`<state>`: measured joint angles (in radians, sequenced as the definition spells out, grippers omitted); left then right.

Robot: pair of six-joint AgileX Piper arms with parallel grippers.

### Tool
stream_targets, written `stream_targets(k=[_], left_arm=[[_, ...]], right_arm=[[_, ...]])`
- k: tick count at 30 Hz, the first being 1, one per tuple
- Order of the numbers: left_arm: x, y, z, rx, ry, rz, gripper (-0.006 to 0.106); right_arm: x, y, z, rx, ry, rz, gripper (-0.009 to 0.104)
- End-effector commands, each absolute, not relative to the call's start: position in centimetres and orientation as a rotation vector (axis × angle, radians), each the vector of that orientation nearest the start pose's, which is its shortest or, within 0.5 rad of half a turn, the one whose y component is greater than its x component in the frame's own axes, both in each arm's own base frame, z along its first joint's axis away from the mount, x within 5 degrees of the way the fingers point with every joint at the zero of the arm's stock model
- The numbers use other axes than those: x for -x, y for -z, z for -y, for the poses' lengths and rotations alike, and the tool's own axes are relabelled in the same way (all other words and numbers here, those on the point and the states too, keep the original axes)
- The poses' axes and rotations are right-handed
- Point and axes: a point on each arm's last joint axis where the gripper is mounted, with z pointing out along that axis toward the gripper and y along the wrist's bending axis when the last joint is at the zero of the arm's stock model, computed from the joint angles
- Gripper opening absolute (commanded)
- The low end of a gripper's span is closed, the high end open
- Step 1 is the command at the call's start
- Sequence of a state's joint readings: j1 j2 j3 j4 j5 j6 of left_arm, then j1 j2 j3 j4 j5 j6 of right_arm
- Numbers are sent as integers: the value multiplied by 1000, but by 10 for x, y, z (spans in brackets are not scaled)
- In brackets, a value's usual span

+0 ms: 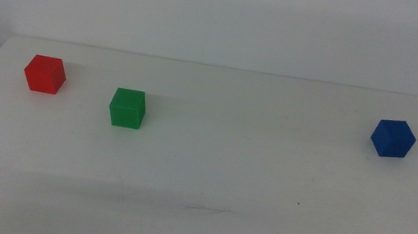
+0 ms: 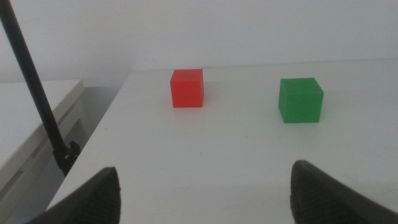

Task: Stack red cubes first, then green, then blue cubes in a specific spot.

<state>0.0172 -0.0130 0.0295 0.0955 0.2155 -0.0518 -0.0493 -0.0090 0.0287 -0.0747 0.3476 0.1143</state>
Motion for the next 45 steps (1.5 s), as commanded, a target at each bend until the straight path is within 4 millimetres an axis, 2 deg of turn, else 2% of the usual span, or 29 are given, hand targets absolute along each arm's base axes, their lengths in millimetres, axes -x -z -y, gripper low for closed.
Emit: stream_targets(k=[1, 6, 8, 12, 20, 26, 32, 40, 45], left_arm=[[-55, -194, -3, 11, -57, -1608, 94], [-57, -197, -8, 89, -113, -1635, 94], [-59, -204, -10, 113, -135, -1647, 94], [-70, -228, -12, 130, -145, -1688, 94], [-109, -289, -19, 130, -144, -1736, 94], [-135, -313, -23, 189, -100, -1877, 94], [-155, -321, -27, 217, -90, -2067, 94], [-186, -315, -30, 251, -53, -2197, 94], [-213, -311, -33, 291, -7, -2301, 94]], right_arm=[[-53, -186, 5, -85, 41, -1734, 73], [-53, -186, 5, -85, 41, -1734, 73], [-53, -186, 5, -85, 41, -1734, 73], [-53, -186, 5, -85, 41, -1734, 73], [-53, -186, 5, -85, 43, -1734, 73], [-53, -186, 5, -85, 43, -1734, 73], [-53, -186, 5, -85, 43, -1734, 73], [-53, -186, 5, -85, 43, -1734, 73], [-53, -186, 5, -85, 43, -1734, 73]])
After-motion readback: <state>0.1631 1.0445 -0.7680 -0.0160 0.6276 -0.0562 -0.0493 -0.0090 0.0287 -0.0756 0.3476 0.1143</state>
